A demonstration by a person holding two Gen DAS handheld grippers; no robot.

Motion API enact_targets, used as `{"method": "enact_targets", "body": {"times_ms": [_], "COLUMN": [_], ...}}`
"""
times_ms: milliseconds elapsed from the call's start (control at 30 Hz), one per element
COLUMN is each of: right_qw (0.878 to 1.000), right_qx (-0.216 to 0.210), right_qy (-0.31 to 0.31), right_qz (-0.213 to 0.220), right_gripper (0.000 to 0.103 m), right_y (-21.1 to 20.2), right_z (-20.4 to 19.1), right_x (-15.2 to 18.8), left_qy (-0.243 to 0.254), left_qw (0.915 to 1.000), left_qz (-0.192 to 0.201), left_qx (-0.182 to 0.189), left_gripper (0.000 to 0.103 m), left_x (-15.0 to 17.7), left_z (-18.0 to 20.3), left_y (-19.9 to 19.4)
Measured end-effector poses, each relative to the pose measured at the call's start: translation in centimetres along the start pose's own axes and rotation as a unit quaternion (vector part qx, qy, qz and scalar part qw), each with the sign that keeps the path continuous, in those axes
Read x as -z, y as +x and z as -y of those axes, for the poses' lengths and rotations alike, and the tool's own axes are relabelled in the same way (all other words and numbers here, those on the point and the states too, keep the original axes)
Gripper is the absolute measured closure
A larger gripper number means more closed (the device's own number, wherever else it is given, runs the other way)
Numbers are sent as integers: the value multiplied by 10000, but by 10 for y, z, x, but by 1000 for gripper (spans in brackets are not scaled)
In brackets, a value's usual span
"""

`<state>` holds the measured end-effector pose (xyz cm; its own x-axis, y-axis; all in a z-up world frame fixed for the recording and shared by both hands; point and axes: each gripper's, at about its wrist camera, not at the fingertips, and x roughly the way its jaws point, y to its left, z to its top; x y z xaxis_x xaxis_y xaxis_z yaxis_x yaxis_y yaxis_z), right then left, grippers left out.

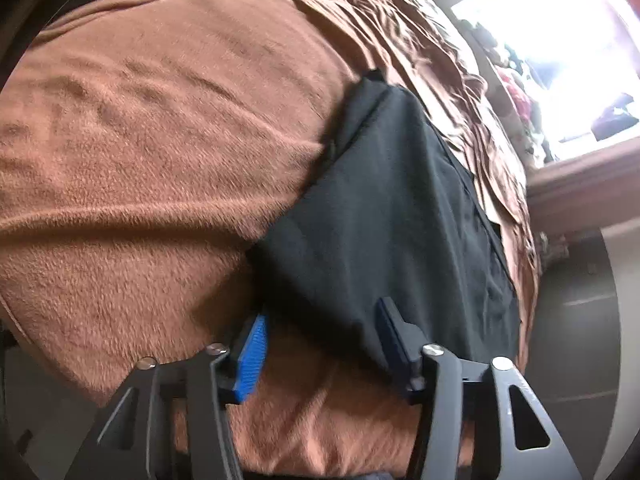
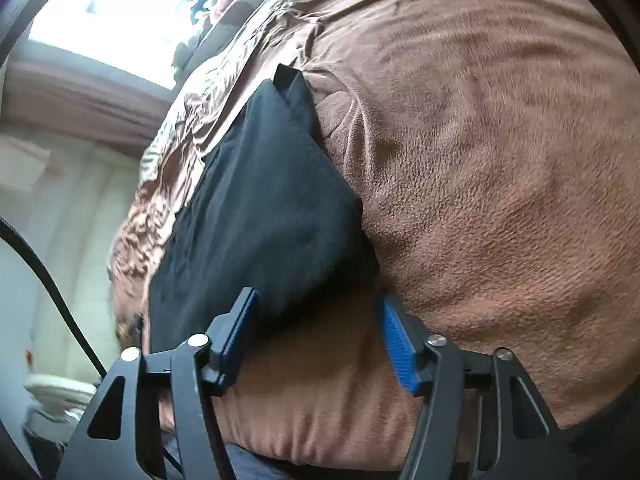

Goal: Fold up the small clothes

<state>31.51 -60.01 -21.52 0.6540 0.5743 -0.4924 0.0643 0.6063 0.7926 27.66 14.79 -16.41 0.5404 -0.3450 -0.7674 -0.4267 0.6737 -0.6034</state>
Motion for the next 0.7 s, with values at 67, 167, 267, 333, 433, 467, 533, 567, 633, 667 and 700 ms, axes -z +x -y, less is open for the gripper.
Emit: {"method": "enact_targets", "body": {"times_ms": [67,167,267,333,433,467,533,567,633,667,700], "right_qw": [9998,9992,9976,9967,9959,9959,9963,9966,9969,9970,9969], "right_qx": [-68,-67,-104,-84,-93,-114,-156,-170,-199,-224,-269], "right_qy": [199,391,648,764,829,827,756,692,595,564,519], "right_qz": [-16,85,202,278,334,340,380,413,466,489,528], "right_gripper": [55,60,67,75,87,89,92,93,94,94,94], "right_y": [5,10,13,15,16,14,10,6,-1,-5,-10], "right_z": [7,16,23,26,28,28,24,23,17,13,11], "right_x": [0,-3,-8,-10,-8,-7,-4,-3,1,1,4], "left_qy": [-176,-268,-296,-298,-228,-196,-113,-72,7,37,81], "left_qw": [9998,9995,9994,9993,9991,9990,9985,9984,9976,9973,9968], "left_qz": [90,135,198,225,333,388,493,514,595,627,664], "left_qx": [-57,-61,-12,42,102,125,212,241,346,384,425], "left_gripper": [65,72,77,81,87,87,88,89,89,90,90], "left_x": [-3,-8,-8,-9,-7,-7,-6,-6,-7,-7,-7], "left_z": [-4,-8,-9,-10,-8,-7,-3,-1,2,4,5], "left_y": [1,3,2,1,-5,-9,-17,-20,-29,-32,-36]}}
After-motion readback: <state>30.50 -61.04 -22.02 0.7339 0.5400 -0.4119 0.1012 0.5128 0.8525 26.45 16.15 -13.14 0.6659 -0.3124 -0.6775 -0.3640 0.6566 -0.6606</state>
